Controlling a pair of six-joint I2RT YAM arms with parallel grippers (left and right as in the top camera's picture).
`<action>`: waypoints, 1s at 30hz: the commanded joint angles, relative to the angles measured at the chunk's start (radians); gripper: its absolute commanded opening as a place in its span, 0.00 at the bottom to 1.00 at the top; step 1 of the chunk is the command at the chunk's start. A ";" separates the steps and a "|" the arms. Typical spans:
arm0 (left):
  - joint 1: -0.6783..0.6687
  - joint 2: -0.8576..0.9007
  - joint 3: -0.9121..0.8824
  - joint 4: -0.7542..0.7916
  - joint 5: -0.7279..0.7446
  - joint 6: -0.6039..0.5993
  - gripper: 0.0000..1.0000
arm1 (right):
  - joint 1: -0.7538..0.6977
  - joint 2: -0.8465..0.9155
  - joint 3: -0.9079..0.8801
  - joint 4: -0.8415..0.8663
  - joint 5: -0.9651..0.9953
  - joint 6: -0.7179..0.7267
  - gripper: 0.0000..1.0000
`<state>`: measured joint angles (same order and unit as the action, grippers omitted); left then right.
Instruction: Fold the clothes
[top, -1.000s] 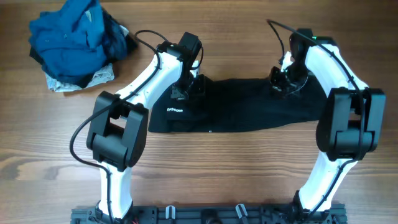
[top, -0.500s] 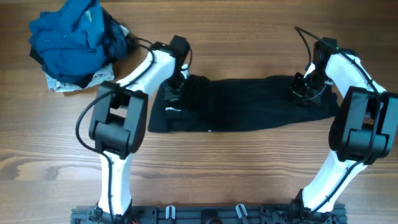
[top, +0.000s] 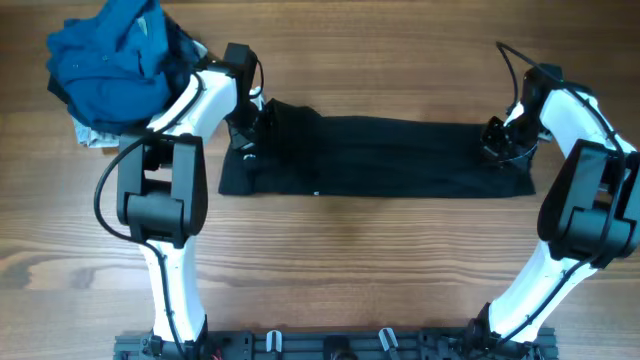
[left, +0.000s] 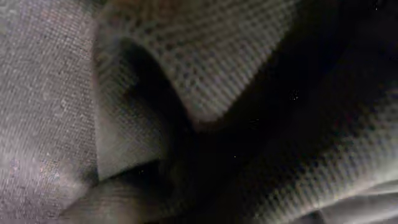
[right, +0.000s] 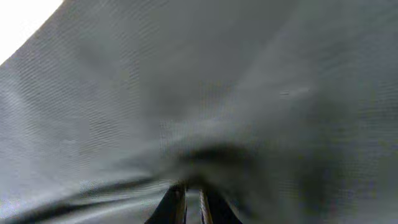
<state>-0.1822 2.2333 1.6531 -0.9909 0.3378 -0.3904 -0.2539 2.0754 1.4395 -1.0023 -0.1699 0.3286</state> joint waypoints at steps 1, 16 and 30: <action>0.078 0.024 0.029 -0.002 -0.200 0.008 0.04 | -0.013 -0.004 0.113 -0.076 0.056 -0.018 0.09; 0.127 -0.220 0.047 -0.123 -0.265 -0.036 0.92 | -0.019 -0.007 0.193 -0.188 -0.198 -0.311 0.79; 0.127 -0.270 0.047 -0.151 -0.257 -0.037 1.00 | -0.108 -0.003 0.089 -0.101 -0.271 -0.415 0.99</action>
<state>-0.0624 1.9652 1.6890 -1.1408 0.0902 -0.4252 -0.3660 2.0754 1.5856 -1.1278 -0.3904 -0.0517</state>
